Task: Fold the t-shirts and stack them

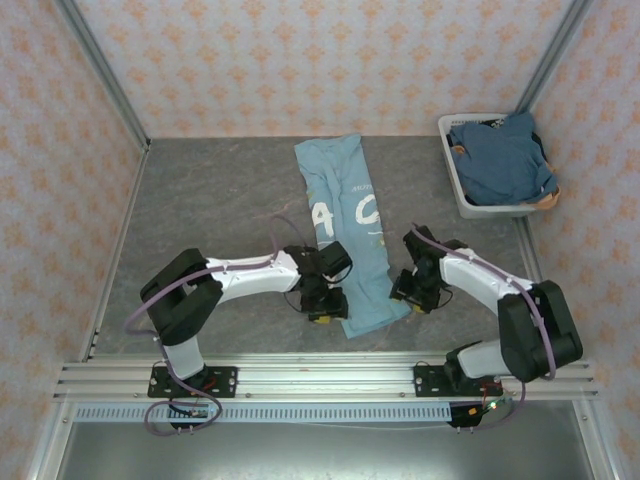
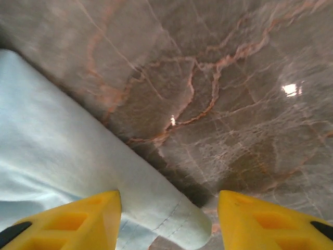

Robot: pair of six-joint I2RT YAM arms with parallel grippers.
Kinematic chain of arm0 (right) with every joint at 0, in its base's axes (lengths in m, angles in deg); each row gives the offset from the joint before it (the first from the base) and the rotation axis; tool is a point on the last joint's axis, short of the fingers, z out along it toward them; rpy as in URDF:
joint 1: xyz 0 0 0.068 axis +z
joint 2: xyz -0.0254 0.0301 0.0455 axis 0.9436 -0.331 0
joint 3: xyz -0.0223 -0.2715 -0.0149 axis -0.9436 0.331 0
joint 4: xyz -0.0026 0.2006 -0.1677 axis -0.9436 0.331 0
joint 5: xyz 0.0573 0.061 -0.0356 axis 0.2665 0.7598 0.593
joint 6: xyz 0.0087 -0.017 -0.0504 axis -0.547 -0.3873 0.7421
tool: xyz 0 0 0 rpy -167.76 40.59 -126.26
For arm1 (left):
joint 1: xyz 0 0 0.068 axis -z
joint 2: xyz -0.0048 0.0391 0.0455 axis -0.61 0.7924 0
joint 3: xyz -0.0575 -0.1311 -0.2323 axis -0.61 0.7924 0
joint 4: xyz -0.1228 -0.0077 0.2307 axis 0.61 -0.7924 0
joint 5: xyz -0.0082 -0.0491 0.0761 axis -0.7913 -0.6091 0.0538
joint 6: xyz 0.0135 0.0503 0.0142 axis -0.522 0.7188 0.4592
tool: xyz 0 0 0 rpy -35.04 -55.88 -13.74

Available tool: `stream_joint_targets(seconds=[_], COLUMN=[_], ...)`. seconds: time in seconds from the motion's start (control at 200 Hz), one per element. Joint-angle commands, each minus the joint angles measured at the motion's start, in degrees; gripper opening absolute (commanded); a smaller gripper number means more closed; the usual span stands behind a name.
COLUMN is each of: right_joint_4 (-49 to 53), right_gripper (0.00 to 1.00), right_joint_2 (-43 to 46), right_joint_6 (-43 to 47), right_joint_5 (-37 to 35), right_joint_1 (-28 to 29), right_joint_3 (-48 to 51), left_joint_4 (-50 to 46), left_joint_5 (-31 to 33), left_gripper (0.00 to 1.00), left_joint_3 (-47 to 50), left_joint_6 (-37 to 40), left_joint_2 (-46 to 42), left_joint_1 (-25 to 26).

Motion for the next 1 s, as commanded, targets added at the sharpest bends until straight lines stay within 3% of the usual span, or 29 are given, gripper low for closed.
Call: stream_joint_targets(seconds=[0.0,0.145,0.335,0.485,0.806,0.996], right_joint_4=[-0.4,-1.0,-3.5,-4.1,5.0,9.6], right_gripper=[0.45,0.28,0.24,0.14,0.16,0.27], right_joint_2=[-0.8,1.0,5.0,6.5,9.0,11.1], right_joint_6=[-1.2,-7.5,-18.1,-22.5,-20.4,-18.5], right_joint_5=[-0.1,0.7,2.0,3.3,-1.7,-5.5], right_joint_1=[1.7,5.5,10.3,11.3,12.3,12.3], right_joint_3=[2.1,4.0,4.3,4.8,3.6,3.0], left_joint_4=[2.2,0.0,4.0,6.7,12.8,7.5], left_joint_5=[2.7,2.9,0.4,-1.6,-2.7,0.3], left_gripper=[0.39,0.39,0.46,0.49,0.46,0.26], left_joint_3=[1.3,2.4,7.7,7.7,5.6,1.0], left_joint_6=[-3.4,-2.0,-5.5,-7.9,-13.1,-12.3], left_joint_2=[-3.3,-4.1,-6.5,-6.1,-0.3,5.1], left_joint_1=[0.0,0.0,0.0,0.3,4.0,6.4])
